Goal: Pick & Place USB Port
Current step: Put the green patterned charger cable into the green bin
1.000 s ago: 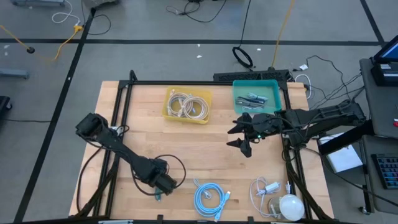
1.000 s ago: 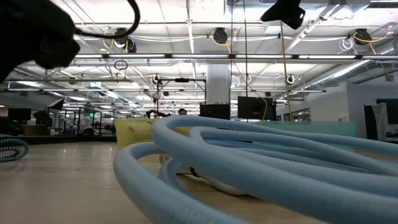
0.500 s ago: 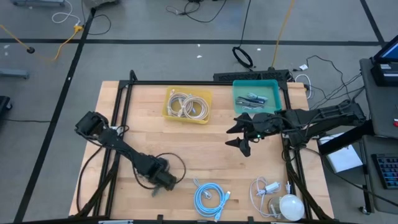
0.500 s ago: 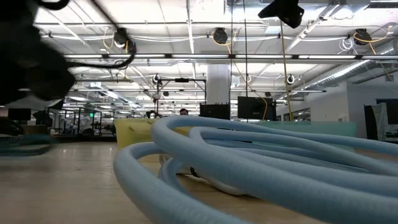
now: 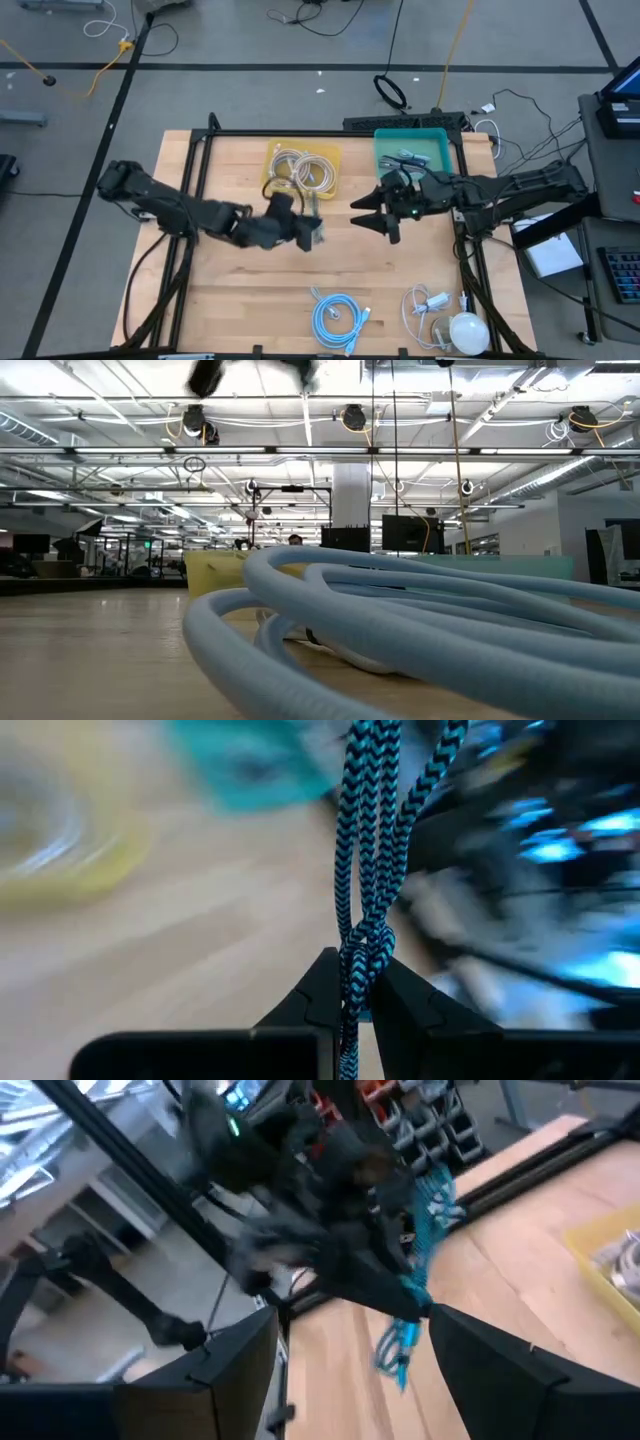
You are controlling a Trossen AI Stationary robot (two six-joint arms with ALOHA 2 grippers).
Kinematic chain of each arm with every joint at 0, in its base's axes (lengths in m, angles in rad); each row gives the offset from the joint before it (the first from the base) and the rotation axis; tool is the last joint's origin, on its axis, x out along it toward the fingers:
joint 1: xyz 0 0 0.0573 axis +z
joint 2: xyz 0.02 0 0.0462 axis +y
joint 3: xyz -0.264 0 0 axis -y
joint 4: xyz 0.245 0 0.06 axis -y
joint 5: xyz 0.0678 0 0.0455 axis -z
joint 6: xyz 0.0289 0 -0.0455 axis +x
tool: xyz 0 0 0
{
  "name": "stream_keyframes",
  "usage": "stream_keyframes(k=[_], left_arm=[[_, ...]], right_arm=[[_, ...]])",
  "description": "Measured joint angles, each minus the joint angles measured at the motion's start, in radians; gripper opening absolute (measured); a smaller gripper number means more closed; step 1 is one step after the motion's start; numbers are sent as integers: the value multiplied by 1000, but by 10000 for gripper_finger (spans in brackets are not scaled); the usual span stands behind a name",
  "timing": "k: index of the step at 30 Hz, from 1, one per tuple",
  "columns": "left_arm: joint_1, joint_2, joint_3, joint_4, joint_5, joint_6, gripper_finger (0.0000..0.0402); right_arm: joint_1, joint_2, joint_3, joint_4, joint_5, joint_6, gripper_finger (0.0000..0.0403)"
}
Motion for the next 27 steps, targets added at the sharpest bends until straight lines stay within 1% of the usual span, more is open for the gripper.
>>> stream_keyframes(k=[1,4,5,9,11,16,22,23,25,27], left_arm=[[11,-9,8,70,12,63,31],[43,-23,38,164,36,202,31],[50,-23,59,182,57,224,31],[63,-11,111,163,132,286,31],[66,0,122,141,160,295,31],[66,31,129,146,235,282,31],[49,62,130,186,258,268,31],[46,63,129,182,260,268,31],[43,66,129,193,262,270,31],[41,67,129,211,263,274,31]], right_arm=[[-3,3,0,6,6,1,254],[-5,21,0,22,14,17,254],[-5,26,0,25,14,27,254],[-4,52,0,67,12,53,254],[-4,68,0,110,10,54,254],[-4,97,0,178,4,71,254],[-19,138,0,233,-43,88,254],[-21,147,0,245,-55,92,254],[-32,166,0,290,-115,103,251],[-43,183,0,314,-173,122,241]])
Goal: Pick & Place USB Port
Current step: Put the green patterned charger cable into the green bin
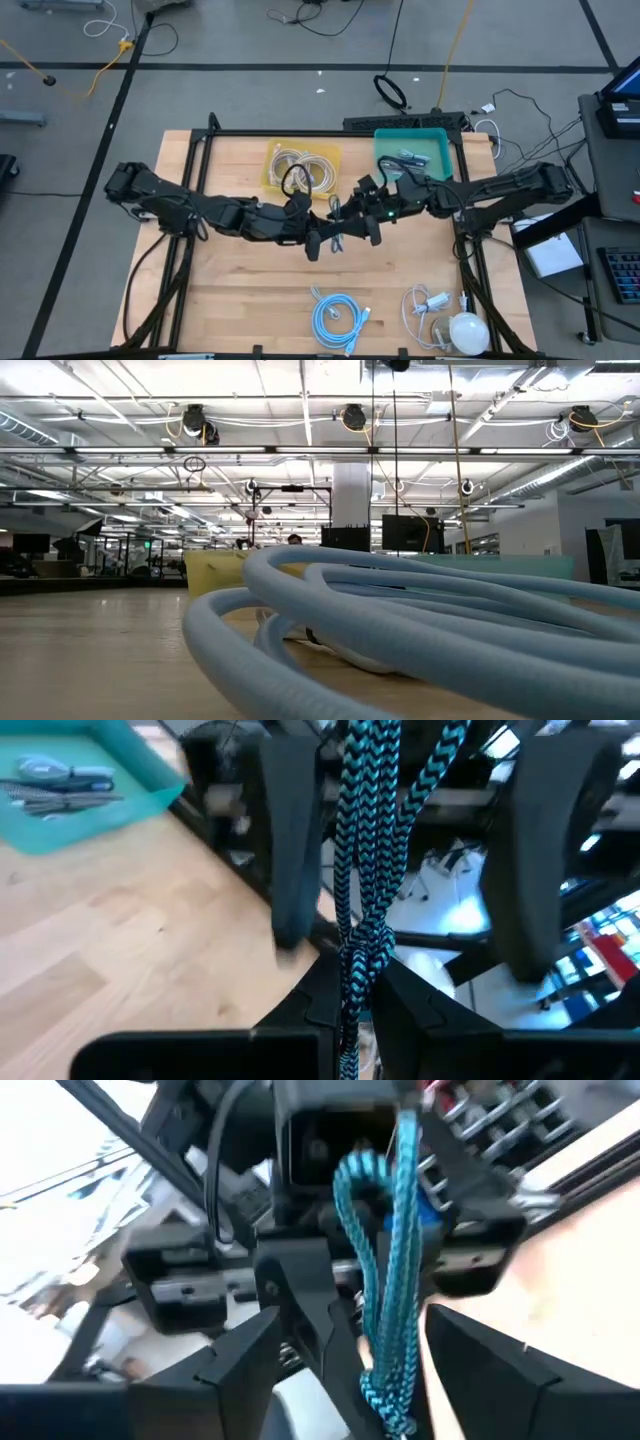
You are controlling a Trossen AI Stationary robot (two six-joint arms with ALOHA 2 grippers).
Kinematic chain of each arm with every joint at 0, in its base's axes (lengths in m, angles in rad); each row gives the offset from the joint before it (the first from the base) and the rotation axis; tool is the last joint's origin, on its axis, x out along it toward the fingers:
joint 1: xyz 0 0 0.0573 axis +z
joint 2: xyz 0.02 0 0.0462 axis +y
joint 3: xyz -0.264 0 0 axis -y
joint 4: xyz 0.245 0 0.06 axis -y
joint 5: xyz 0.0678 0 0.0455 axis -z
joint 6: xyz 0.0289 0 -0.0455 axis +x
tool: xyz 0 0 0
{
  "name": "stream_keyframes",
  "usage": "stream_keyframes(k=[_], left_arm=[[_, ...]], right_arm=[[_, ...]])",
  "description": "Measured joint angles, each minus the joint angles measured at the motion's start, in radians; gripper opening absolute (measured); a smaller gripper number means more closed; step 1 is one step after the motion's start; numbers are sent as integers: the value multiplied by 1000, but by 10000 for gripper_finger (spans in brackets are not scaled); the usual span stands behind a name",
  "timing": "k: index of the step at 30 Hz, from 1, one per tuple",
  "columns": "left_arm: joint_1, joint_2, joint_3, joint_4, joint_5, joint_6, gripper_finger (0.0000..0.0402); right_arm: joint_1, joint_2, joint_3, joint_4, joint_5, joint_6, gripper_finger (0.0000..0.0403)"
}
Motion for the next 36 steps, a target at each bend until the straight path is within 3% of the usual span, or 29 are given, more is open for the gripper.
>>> stream_keyframes(k=[4,10,16,22,27,32,36], left_arm=[[1,2,0,2,13,4,31],[14,1,0,0,145,7,42],[26,2,0,-61,323,-23,113],[26,1,0,-178,338,-67,126],[24,1,0,-196,336,-71,127],[42,1,0,-198,333,-70,128],[55,1,0,-198,332,-67,128]], right_arm=[[-6,16,0,8,-41,21,186],[-20,-6,-1,-12,-59,-56,23],[-91,-100,2,-236,60,-218,8],[-211,-258,0,-725,456,-488,8],[-311,-334,0,-938,798,-750,8],[-419,-307,1,-1019,837,-992,7],[-494,-242,-29,-1035,781,-1156,7]])
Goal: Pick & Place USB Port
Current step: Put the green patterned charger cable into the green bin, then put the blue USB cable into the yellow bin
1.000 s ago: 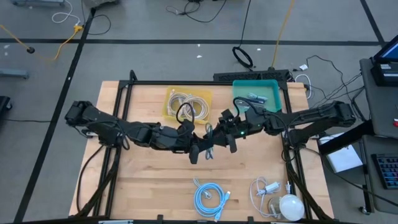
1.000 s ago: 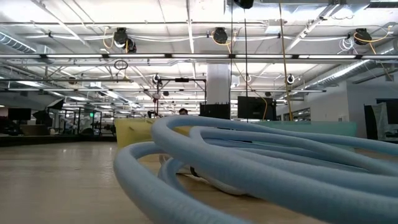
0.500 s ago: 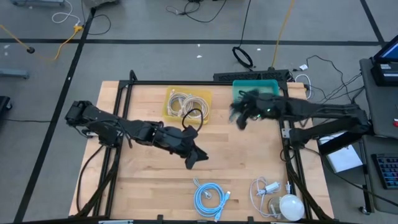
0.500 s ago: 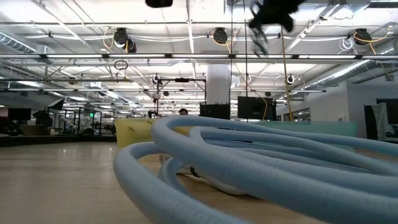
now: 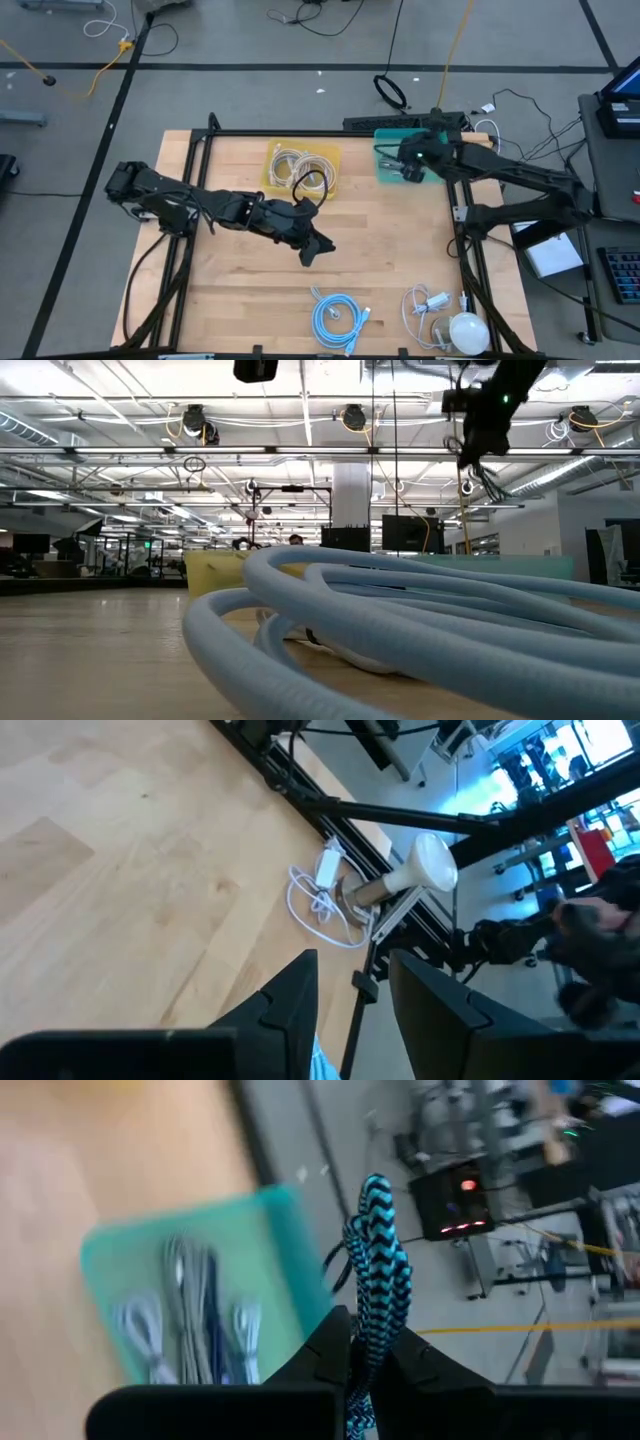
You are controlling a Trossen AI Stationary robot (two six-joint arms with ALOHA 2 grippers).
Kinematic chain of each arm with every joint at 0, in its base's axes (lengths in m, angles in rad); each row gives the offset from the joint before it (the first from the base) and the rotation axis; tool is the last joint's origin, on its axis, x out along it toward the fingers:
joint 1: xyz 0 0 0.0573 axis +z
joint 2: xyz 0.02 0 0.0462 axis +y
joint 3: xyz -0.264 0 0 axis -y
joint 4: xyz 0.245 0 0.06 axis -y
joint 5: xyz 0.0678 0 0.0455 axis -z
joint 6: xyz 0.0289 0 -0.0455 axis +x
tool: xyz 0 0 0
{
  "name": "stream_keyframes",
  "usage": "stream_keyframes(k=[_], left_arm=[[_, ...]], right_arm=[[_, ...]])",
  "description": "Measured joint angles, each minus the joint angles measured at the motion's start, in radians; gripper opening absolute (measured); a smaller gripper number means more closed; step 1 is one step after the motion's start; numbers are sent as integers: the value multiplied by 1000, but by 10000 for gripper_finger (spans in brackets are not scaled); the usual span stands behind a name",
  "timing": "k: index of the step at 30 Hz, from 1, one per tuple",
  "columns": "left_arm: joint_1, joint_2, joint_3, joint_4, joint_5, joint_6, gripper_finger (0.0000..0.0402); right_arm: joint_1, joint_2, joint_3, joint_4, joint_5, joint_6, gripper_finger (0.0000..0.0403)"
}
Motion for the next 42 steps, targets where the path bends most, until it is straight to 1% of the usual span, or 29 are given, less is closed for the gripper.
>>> stream_keyframes(k=[3,6,12,17,19,21,29,32,37,42], left_arm=[[3,0,0,0,0,-1,128],[-1,0,0,0,-1,-8,128],[-25,0,0,0,-29,-33,129],[-27,0,0,1,-30,-41,129],[-26,0,0,2,-33,-42,129],[-22,0,0,4,-34,-42,129],[-13,0,0,4,-35,-41,129],[-13,0,0,0,-32,-40,129],[-14,0,0,-5,-30,-40,129],[-14,0,0,-5,-30,-34,129]], right_arm=[[-45,41,-74,38,-62,-102,7],[-72,77,-157,73,-100,-163,7],[-94,106,-293,139,-98,-262,7],[-103,103,-330,152,-97,-266,12],[-102,103,-330,169,-92,-244,31],[-102,99,-330,196,-73,-211,59],[-101,36,-330,305,106,-233,162],[-100,-4,-310,312,133,-230,193],[-100,-53,-271,315,140,-230,229],[-101,-61,-270,290,138,-244,238]])
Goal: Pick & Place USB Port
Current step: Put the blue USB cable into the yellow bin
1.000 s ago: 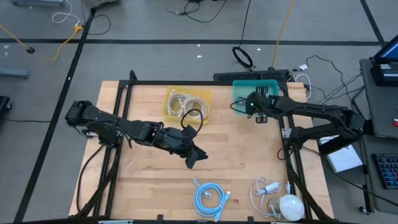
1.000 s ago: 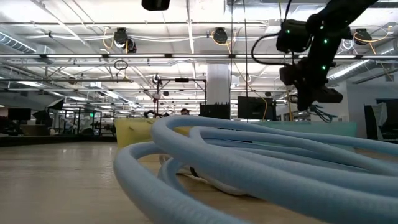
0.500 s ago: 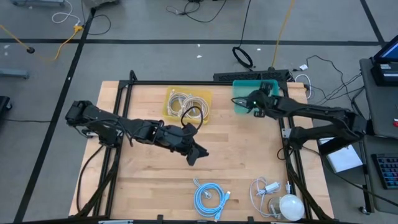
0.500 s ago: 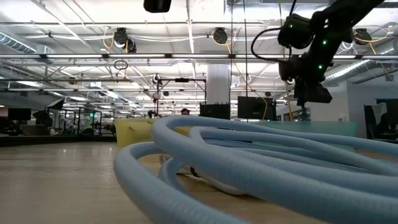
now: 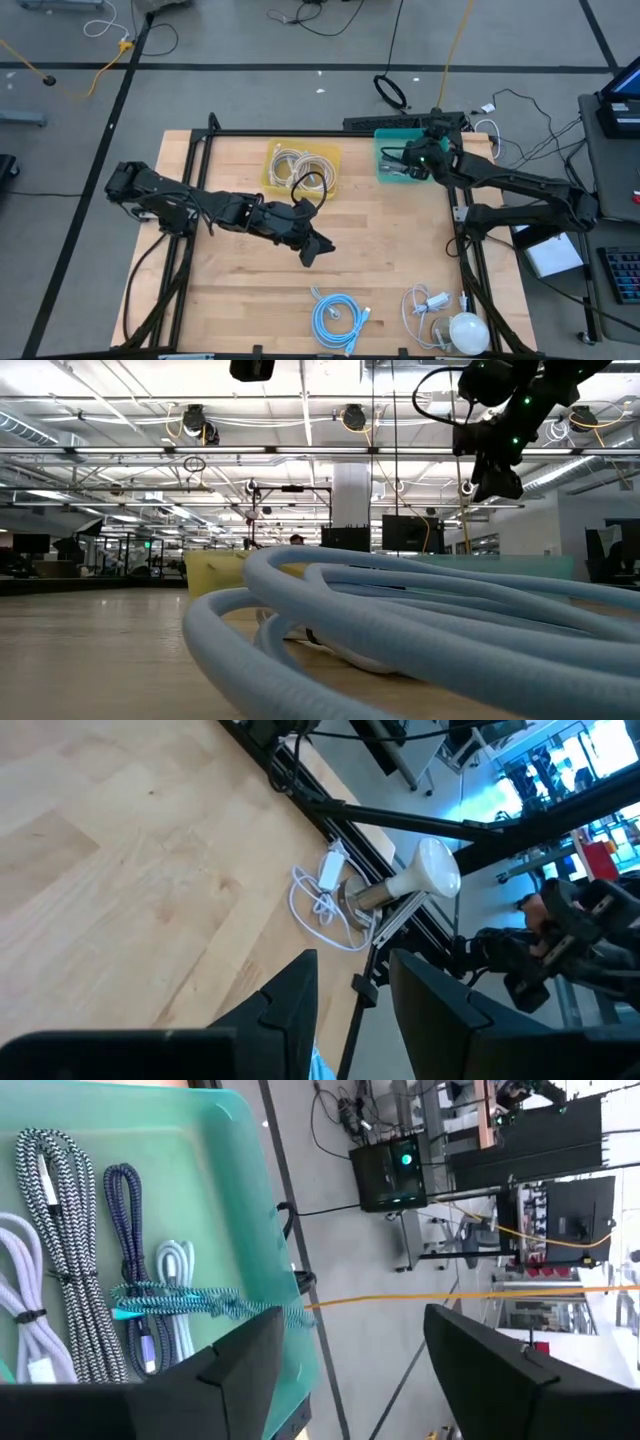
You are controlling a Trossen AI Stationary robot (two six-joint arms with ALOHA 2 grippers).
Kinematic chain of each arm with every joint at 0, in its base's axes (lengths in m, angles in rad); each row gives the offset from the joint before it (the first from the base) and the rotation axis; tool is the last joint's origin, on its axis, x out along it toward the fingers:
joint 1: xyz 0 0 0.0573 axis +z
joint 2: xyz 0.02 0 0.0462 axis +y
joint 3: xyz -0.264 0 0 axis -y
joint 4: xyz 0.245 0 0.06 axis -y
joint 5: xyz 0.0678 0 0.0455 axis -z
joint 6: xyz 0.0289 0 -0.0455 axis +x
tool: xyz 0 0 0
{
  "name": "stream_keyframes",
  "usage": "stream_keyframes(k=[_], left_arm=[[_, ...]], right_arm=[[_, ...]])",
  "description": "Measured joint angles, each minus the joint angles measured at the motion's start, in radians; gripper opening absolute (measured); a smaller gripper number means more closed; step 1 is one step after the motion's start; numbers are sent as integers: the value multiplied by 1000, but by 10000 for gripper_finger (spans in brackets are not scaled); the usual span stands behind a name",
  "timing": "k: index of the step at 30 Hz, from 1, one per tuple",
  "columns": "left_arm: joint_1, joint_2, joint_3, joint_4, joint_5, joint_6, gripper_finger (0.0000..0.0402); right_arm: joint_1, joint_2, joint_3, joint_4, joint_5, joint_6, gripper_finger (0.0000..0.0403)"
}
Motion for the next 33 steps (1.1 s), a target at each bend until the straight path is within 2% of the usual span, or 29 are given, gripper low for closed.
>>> stream_keyframes(k=[13,17,19,21,27,30,33], left_arm=[[-5,0,0,-9,1,-8,129],[-5,-1,0,-38,50,-46,129],[-6,4,0,-65,165,-62,129],[-22,24,0,-93,259,-63,129],[-93,108,0,-229,322,-29,129],[-127,178,0,-259,322,16,129],[-145,239,0,-258,323,59,129]], right_arm=[[0,-8,1,-8,1,108,228],[18,-20,23,-84,-24,228,227],[35,-27,66,-172,-122,352,227],[53,-33,110,-234,-267,501,228],[137,-42,211,-293,-734,767,225],[216,-50,237,-291,-849,861,220],[317,-63,247,-282,-874,933,216]])
